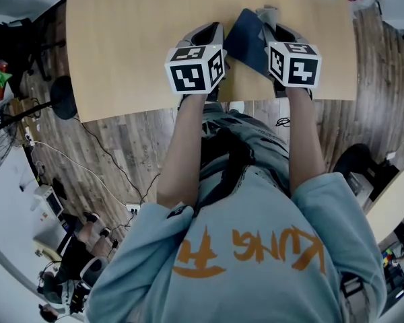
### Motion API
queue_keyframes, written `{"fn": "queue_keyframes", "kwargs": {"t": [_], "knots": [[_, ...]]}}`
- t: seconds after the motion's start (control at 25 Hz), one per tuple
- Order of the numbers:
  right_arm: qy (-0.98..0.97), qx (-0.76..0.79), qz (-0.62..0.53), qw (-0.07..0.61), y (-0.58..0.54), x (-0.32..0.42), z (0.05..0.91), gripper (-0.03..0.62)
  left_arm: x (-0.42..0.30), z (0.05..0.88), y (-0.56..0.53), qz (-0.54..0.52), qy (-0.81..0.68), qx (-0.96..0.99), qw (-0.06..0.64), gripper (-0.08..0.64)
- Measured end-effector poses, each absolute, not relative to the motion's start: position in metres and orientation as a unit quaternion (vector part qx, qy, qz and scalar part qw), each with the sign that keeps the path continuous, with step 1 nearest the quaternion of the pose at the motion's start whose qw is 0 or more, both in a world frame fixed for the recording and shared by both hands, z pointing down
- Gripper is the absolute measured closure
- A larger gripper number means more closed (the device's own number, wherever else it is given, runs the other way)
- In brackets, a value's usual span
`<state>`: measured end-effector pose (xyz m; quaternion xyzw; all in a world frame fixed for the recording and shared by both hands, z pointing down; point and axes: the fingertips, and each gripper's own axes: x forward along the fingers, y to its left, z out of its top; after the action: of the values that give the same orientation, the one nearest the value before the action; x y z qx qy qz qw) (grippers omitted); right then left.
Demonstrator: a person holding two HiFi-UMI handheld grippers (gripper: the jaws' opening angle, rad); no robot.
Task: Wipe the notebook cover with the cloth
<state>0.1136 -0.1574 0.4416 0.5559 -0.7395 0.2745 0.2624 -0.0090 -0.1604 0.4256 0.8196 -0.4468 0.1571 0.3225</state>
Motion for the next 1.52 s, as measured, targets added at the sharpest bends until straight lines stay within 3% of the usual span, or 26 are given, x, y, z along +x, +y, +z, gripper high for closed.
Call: {"fn": "queue_keyframes", "kwargs": {"t": [1.52], "knots": [[-0.744, 0.52, 0.294, 0.299, -0.221, 0.069, 0.477, 0.561, -0.028, 0.449, -0.228, 0.161, -0.444, 0.811, 0.345, 0.542]]}}
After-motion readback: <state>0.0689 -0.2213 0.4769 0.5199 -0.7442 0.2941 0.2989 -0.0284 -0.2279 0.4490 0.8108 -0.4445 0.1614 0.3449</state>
